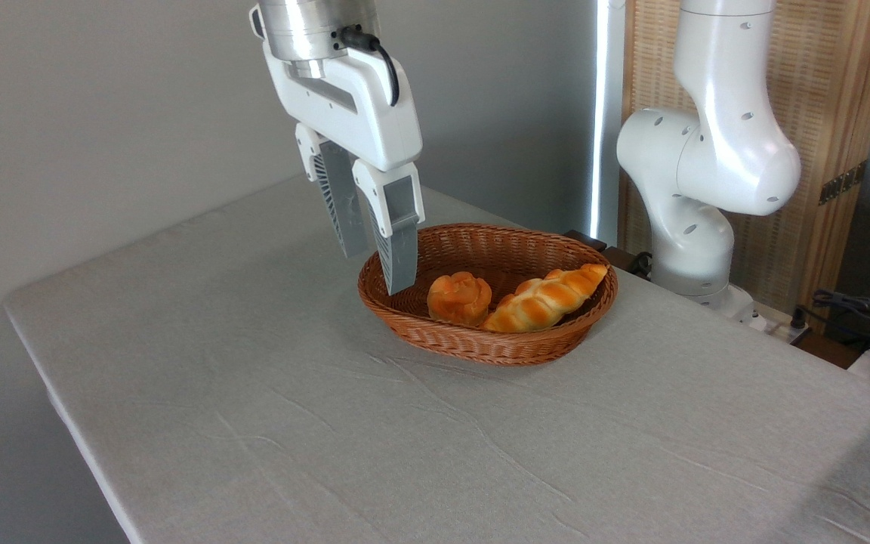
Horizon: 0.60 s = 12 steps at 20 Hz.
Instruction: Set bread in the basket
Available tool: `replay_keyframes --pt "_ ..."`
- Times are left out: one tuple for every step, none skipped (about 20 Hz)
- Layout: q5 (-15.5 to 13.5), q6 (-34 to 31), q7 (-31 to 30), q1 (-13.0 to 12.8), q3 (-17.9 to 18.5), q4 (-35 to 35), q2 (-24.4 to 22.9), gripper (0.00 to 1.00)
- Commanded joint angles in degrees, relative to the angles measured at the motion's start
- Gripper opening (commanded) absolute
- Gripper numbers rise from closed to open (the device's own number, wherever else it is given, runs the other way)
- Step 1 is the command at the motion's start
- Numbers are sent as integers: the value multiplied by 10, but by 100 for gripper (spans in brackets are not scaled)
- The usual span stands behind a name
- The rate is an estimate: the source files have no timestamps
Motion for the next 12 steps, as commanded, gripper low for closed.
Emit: replay_keyframes --pt "-18 -20 -66 -2 3 27 16 100" --pt "-18 -20 -69 -3 2 27 16 100" --pt "-16 -21 -67 -4 -1 27 16 100" --pt "-12 -20 -65 -5 -1 27 16 100" --pt "-9 -19 -66 -5 -1 27 16 100" --pt "-9 -15 -67 -6 -1 26 16 100" --pt "-8 -14 -69 -6 -1 26 16 100" --pt "-6 -13 -70 -6 -1 26 17 100" --pt "-4 -12 -71 -6 -1 26 18 100" --pt "8 -12 -72 -8 -2 25 18 100" --pt "14 -12 -72 -9 -2 24 18 100" --pt "14 -12 -72 -9 -3 24 18 100"
